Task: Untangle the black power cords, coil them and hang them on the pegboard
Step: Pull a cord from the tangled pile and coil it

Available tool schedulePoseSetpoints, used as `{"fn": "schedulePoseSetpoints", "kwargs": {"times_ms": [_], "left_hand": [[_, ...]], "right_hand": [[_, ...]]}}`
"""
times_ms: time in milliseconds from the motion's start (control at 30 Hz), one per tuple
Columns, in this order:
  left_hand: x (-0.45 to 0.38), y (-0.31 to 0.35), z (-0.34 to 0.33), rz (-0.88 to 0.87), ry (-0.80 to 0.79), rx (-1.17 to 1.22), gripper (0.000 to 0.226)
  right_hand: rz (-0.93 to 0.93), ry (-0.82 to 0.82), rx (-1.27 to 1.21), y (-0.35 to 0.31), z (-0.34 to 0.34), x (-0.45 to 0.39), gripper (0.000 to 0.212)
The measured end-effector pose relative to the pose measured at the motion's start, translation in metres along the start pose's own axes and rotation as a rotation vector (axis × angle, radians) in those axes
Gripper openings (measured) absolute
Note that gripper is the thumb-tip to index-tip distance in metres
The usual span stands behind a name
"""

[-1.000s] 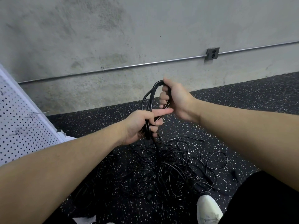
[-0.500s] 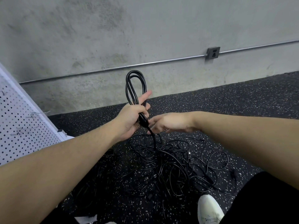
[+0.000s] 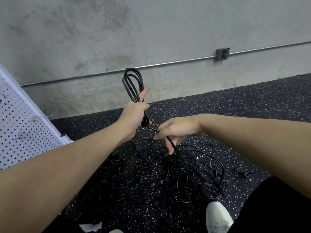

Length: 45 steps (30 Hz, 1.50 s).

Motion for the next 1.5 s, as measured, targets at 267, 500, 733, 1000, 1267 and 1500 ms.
{"fn": "schedulePoseSetpoints", "kwargs": {"times_ms": [267, 500, 733, 1000, 1267, 1500], "left_hand": [[-0.007, -0.005, 0.015, -0.007, 0.039, -0.183, 0.060], [-0.006, -0.009, 0.031, 0.031, 0.127, -0.208, 0.052], [0.003, -0.023, 0.037, 0.168, 0.160, -0.286, 0.073], [0.003, -0.031, 0.007, 0.179, -0.137, -0.334, 0.080], [0.001, -0.030, -0.002, 0.113, -0.153, -0.280, 0.022], [0.005, -0.036, -0.013, 0.156, -0.145, -0.272, 0.044]], "right_hand": [[-0.045, 0.260, 0.327, 0.005, 0.029, 0.010, 0.053], [0.067, 0.319, 0.227, 0.003, 0.039, 0.017, 0.019], [0.130, 0.630, 0.031, -0.003, 0.070, 0.032, 0.028], [0.043, 0.623, -0.216, 0.006, 0.077, 0.027, 0.033], [0.223, 0.503, -0.459, -0.014, 0.069, 0.025, 0.016], [-0.002, 0.811, -0.076, 0.001, 0.087, 0.039, 0.047]]}}
Point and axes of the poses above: each hand's wrist, its own x-axis away from the middle knuckle, its own z-axis out of the back of the hand, y = z × x, the point moved 9 cm from there along -x, towards the middle knuckle, and after that the axes turned 12 degrees about x, right-handed, at the moved point
